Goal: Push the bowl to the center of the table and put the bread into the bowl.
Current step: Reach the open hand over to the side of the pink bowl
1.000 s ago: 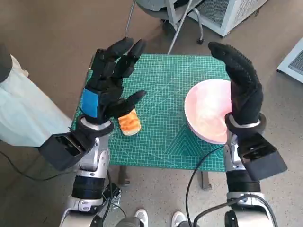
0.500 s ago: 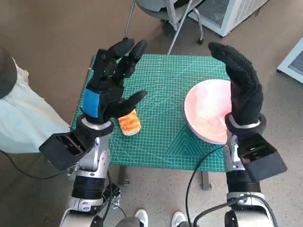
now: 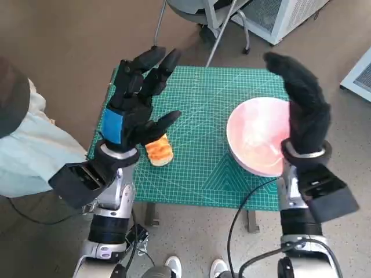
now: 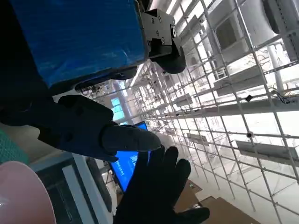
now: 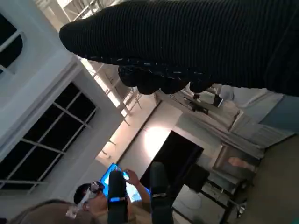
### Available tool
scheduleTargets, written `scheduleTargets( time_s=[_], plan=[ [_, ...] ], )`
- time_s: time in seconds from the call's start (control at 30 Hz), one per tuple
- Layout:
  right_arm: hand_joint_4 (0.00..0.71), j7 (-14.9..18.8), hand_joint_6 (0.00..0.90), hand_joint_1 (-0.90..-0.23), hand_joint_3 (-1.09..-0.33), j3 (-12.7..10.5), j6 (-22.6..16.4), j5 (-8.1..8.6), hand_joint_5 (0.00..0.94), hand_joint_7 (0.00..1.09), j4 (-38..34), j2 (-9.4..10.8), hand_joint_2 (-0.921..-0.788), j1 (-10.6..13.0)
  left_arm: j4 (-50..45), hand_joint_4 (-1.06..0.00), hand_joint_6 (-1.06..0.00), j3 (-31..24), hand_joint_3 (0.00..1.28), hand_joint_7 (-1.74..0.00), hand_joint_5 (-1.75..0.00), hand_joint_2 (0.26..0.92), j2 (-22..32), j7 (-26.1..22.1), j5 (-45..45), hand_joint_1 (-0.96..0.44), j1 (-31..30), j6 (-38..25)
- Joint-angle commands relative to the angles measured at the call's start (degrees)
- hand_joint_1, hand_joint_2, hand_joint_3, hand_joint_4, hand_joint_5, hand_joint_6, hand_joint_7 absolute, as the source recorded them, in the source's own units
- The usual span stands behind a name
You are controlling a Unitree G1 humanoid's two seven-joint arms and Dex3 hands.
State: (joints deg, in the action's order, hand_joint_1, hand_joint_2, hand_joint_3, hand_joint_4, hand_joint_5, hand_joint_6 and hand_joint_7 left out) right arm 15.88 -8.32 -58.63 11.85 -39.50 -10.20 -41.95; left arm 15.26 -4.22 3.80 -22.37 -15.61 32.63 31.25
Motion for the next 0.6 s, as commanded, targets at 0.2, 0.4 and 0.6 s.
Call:
scheduleTargets(
  time_s=[0.2,0.4,0.6],
  plan=[
    [0.322,-7.4,0.000,-0.515,-0.790,-7.5,-1.9,-3.01,0.000,0.79,-8.3,-4.2,-0.921,2.5,0.1,-0.37,-0.05,-0.2,0.23,-0.78,0.00,0.921,0.2,-0.8,-0.6,-0.38,-0.3,0.3],
    [0.317,-12.9,-0.001,-0.497,-0.803,-10.5,-1.6,-4.94,0.000,0.78,-16.4,-6.8,-0.921,2.8,0.6,-0.37,-0.02,-0.5,0.23,-0.77,0.00,0.921,0.1,-1.0,-0.9,-0.38,-0.5,0.0],
    [0.312,-18.2,0.001,-0.479,-0.799,-11.3,0.6,-6.87,0.003,0.77,-25.2,-8.6,-0.921,2.9,0.6,-0.37,-0.01,-0.5,0.23,-0.74,0.00,0.921,-0.1,-0.9,-0.8,-0.40,-0.7,-0.2]
  ],
)
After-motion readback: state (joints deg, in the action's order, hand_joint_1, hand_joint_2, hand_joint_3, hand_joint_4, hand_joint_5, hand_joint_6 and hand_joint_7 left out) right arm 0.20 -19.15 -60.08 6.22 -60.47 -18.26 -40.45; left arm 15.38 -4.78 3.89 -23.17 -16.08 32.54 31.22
